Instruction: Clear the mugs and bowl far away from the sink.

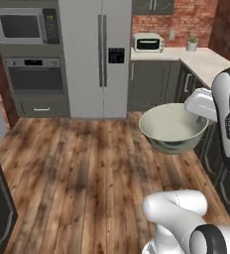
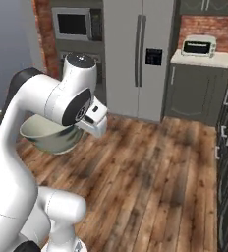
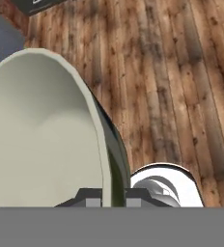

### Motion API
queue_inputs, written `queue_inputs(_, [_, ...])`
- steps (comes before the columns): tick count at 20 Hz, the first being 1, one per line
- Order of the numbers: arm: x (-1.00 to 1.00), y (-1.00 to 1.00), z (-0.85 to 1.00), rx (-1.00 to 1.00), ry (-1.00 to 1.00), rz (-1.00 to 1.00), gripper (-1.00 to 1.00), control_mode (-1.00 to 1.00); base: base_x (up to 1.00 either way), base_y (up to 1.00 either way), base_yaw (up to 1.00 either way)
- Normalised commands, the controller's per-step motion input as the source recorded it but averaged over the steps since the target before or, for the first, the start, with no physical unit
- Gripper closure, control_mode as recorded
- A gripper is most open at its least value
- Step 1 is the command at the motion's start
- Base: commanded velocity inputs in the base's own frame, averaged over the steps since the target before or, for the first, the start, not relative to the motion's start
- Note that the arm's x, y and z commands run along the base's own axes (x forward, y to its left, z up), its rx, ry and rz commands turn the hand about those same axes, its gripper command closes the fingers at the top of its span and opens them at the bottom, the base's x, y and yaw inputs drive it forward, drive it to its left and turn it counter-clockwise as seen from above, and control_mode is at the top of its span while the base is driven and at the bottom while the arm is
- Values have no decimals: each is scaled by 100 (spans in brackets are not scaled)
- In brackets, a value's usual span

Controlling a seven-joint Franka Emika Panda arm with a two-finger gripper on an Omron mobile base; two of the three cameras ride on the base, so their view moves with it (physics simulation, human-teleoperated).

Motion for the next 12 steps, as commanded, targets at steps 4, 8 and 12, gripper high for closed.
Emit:
queue_inputs(4, [0, 0, 0, 0, 0, 0, 100, 100, 0, 32, 70])
queue_inputs(8, [0, 0, 0, 0, 0, 0, 100, 100, 0, 32, 70])
queue_inputs(12, [0, 0, 0, 0, 0, 0, 100, 100, 0, 25, 71])
